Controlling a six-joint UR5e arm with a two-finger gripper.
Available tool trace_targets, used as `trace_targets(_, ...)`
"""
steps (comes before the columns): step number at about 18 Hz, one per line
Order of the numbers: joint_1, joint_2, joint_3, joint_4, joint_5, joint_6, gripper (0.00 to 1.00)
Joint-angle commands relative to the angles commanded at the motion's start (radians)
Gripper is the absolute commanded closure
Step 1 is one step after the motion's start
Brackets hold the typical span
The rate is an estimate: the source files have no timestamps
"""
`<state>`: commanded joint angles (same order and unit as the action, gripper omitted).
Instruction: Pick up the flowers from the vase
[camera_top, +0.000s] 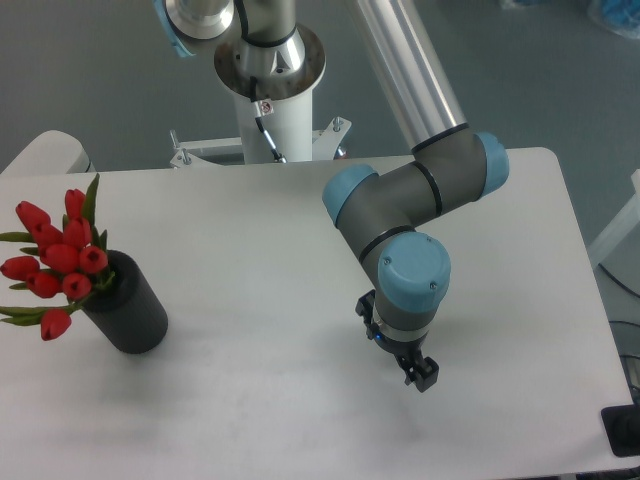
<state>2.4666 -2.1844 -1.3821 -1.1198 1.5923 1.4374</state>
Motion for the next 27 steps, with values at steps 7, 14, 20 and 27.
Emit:
trace_targets(7, -0.002, 0.000, 0.000, -0.005, 0.000, -0.005, 0.00)
trace_targets(14, -0.006, 0.003, -0.008, -0.005, -0.005, -0.009, 0.00)
trace_targets(20, -0.020, 0.032, -0.041, -0.011, -0.044, -0.011, 0.00)
trace_targets(27, -0.041, 0.144, -0.141, -0.009, -0.245, -0.012, 0.00)
